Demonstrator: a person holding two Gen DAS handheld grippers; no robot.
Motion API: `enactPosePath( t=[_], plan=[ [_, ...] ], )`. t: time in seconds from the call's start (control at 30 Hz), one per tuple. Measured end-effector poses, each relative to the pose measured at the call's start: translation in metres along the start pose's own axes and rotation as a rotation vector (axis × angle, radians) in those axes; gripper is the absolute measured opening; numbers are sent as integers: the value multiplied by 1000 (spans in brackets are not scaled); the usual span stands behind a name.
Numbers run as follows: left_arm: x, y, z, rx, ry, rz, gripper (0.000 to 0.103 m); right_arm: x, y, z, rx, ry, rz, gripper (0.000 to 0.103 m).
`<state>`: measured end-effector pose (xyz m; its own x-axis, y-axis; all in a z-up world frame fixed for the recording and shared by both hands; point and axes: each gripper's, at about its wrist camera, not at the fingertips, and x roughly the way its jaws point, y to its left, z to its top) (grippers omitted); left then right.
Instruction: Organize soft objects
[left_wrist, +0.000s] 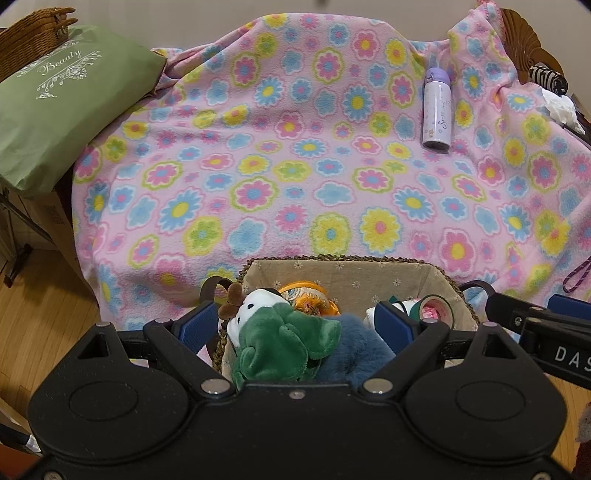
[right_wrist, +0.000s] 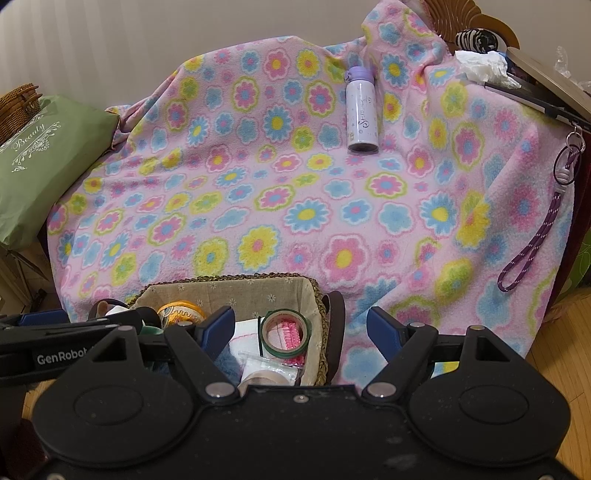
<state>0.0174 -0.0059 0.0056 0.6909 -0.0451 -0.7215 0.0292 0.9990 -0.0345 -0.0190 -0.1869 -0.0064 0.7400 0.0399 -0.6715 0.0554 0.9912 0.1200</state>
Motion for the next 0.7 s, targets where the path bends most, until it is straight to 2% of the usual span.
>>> enactPosePath(
  t=[0.7],
  plan=[
    [2,-2,-2,3,4,3,88,0,0,-1,2,2,0,79]
  ],
)
